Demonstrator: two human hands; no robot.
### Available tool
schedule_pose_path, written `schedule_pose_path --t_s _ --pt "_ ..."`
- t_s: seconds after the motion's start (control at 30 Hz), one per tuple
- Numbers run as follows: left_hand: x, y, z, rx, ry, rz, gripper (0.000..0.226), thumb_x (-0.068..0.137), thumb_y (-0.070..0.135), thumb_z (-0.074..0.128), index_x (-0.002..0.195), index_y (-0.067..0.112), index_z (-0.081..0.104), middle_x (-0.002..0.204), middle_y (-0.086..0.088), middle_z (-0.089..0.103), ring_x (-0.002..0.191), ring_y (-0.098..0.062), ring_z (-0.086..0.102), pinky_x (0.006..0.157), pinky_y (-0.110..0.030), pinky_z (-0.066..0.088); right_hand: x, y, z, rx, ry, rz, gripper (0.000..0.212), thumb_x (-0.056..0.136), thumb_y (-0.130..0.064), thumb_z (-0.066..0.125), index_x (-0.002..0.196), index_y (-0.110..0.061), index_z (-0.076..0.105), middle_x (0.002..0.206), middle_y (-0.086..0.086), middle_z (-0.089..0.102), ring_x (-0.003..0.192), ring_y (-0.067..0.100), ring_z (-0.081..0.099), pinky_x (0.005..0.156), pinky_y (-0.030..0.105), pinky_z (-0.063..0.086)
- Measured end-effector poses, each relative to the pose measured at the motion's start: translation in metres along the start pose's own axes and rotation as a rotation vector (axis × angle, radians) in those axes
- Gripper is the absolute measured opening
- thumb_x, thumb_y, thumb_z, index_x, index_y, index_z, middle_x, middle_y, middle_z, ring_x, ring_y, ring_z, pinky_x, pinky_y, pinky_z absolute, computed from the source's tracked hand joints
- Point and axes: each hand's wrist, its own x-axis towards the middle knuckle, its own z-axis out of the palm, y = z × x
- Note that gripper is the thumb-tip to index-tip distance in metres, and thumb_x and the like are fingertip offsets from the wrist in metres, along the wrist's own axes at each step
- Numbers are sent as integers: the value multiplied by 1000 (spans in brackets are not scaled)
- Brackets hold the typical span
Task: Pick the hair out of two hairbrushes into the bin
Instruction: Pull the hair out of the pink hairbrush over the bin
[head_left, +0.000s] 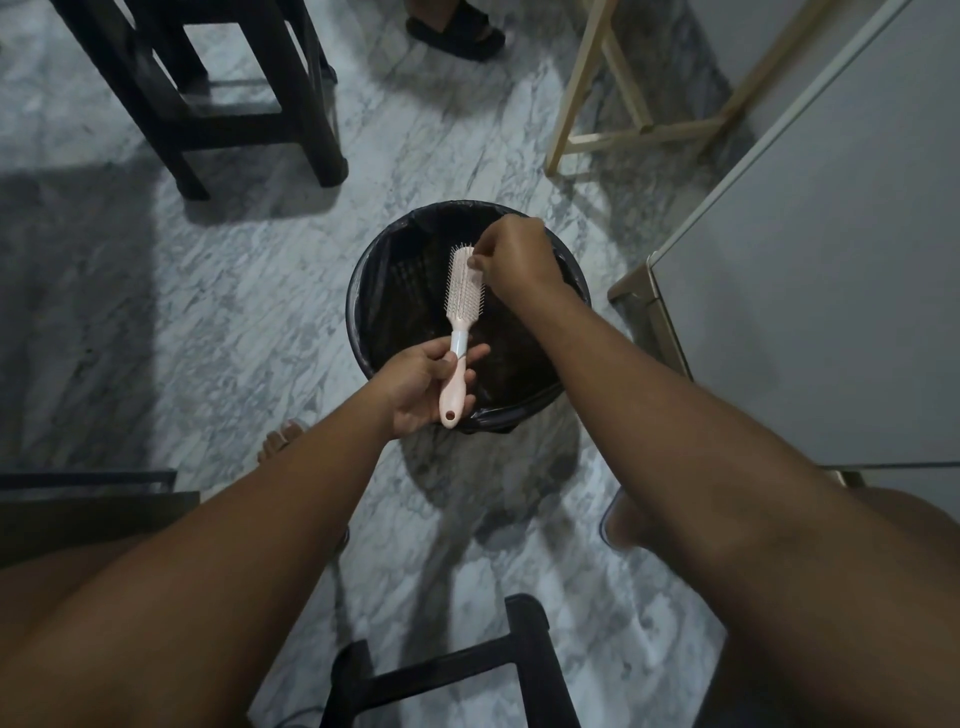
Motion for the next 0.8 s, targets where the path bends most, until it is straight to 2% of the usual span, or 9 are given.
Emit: schedule_pose_path --t_s 0.07,0.2,0.23,0.3,0.37,0.43,0.57,0.67,0.8 --pt "1 -1 -1 -7 9 2 38 105 5 35 141 10 47 128 -2 65 76 -13 57 65 -36 55 4 -1 -8 80 61 -24 10 85 -16 73 89 -8 79 87 10 77 80 17 71 77 25 55" --pt "3 -3 -5 -11 22 9 39 105 4 34 141 11 47 128 -3 65 77 -14 57 63 -37 54 10 -7 -25 294 370 -83 14 87 -15 67 86 -7 78 78 4 75 74 14 70 73 23 53" --pt "4 -3 -5 -16 24 10 39 105 4 34 141 11 47 128 -2 65 78 -14 57 64 -37 55 11 -8 -26 297 382 -78 15 89 -13 65 90 -6 78 81 5 76 78 14 70 75 19 52" --pt "5 -3 -4 -15 24 5 40 104 3 34 141 12 47 128 -2 65 79 -13 58 66 -38 54 11 -13 -21 247 203 -14 24 92 -15 64 110 -5 75 105 10 76 101 19 70 89 17 47" --pt "7 -1 1 -10 23 3 41 104 2 33 141 12 47 126 -2 65 80 -13 58 68 -38 54 6 -17 -6 107 -57 42 44 90 -28 68 128 -5 63 127 13 67 121 24 60 103 26 42" --pt "9 0 4 -22 22 8 42 104 1 32 143 10 44 122 -3 64 80 -13 58 68 -38 54 4 -17 9 -2 -171 91 54 85 -35 74 129 -5 62 130 13 65 124 25 59 105 30 43" --pt "10 3 4 -22 37 7 44 103 1 33 145 9 42 126 -4 63 81 -14 58 65 -37 54 6 -15 19 16 -93 160 35 80 -20 81 111 -8 73 114 13 72 106 24 68 96 34 54" --pt "10 4 3 1 50 5 44 103 1 34 145 10 43 128 -4 64 83 -14 58 69 -39 53 5 -16 19 18 -66 163 18 81 -12 73 98 -14 78 106 14 73 99 29 70 92 36 56" --pt "9 4 5 -3 45 3 43 103 1 34 144 10 45 126 -3 66 83 -14 59 68 -40 54 5 -10 18 51 -62 140 17 81 -11 65 93 -16 76 102 12 73 95 28 69 89 38 57"
